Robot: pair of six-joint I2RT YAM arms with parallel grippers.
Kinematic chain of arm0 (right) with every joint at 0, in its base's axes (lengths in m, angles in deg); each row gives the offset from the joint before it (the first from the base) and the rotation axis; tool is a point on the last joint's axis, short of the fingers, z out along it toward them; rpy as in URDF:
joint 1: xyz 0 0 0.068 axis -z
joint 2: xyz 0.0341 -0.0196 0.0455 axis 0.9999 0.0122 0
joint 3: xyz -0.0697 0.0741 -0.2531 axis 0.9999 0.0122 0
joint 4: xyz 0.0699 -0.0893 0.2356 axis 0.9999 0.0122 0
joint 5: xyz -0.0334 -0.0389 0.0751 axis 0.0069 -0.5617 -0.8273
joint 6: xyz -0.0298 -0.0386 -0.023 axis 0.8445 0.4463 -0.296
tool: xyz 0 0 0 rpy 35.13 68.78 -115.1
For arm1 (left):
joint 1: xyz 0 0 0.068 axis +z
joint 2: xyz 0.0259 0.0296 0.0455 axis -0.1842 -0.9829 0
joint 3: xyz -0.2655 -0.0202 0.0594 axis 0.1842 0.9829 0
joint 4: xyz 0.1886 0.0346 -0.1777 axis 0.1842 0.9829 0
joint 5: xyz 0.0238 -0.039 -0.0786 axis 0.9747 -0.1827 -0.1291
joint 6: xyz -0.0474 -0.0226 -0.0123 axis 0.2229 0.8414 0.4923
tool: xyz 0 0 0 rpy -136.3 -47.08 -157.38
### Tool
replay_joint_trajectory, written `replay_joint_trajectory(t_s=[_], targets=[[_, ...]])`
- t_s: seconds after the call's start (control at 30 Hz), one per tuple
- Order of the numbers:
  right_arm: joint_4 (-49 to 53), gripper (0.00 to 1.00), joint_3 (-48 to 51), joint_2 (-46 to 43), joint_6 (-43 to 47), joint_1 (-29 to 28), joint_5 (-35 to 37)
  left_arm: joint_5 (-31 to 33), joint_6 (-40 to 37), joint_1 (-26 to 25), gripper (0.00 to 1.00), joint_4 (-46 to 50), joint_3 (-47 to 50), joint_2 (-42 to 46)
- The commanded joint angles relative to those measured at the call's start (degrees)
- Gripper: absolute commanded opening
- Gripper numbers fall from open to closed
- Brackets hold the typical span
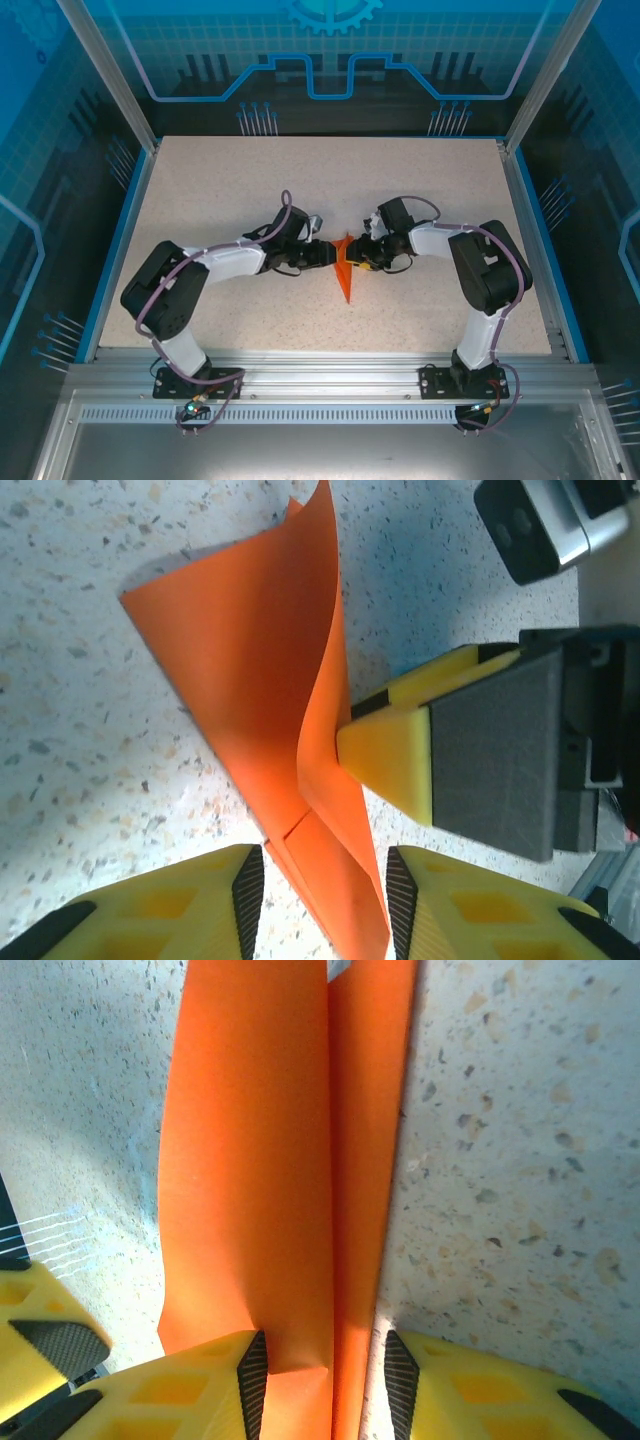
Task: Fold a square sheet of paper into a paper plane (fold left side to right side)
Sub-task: Fold the wing for the fifth time at the center of the table.
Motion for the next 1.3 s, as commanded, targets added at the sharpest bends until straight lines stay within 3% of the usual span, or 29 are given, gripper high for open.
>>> replay_joint_trajectory(t_s=[0.0, 0.33, 0.63, 1.27], targets=[[0.68, 0.40, -0.05, 3.41, 1.02, -1.34, 2.62, -2.80, -0.30, 0.25, 0.41, 0.95, -2.81, -2.96], [1.31, 0.40, -0.32, 3.41, 1.38, -1.42, 2.62, -2.81, -1.51, 0.24, 0.35, 2.61, -7.63, -9.05], [2.18, 0.41, -0.49, 2.32, 2.60, -1.42, 2.54, 0.24, -2.58, 0.61, 0.15, 5.69, -10.42, -12.14], [7.44, 0.42, 0.54, -6.29, 6.52, -0.90, 1.70, 0.59, -4.52, 1.64, 0.13, 6.63, -12.94, -15.72]])
